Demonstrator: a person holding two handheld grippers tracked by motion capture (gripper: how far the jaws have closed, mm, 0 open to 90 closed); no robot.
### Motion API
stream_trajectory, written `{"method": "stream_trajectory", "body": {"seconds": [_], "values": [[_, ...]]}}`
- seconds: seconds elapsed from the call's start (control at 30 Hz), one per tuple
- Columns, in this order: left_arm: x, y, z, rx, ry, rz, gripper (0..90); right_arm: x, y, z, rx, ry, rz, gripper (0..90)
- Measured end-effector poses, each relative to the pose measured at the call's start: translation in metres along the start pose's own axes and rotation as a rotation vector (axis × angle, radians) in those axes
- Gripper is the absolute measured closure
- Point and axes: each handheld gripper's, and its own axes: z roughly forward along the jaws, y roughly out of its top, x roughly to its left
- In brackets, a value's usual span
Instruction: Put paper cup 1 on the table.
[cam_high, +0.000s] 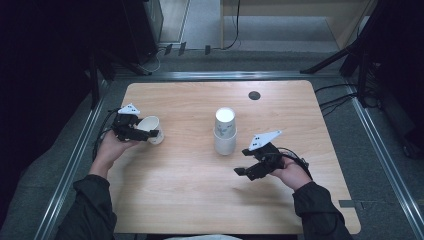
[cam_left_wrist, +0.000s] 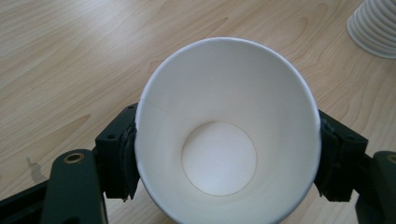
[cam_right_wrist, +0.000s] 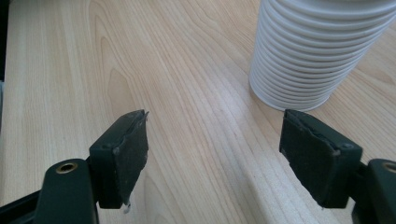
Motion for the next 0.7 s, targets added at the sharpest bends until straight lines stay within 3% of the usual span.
{"method": "stream_trajectory", "body": {"seconds": [0.23, 0.7], "values": [[-0.0027, 0.0000, 0.0044, 0.022, 0.014, 0.016, 21.9, -0.0015, -0.0006, -0.0004, 0.003, -0.001, -0.002, 23.9], [-0.0046, -0.0001, 0.0072, 0.042, -0.001, 0.023, 20.3, -0.0002, 0.0006, -0.0010, -0.005, 0.003, -0.015, 23.9]]}}
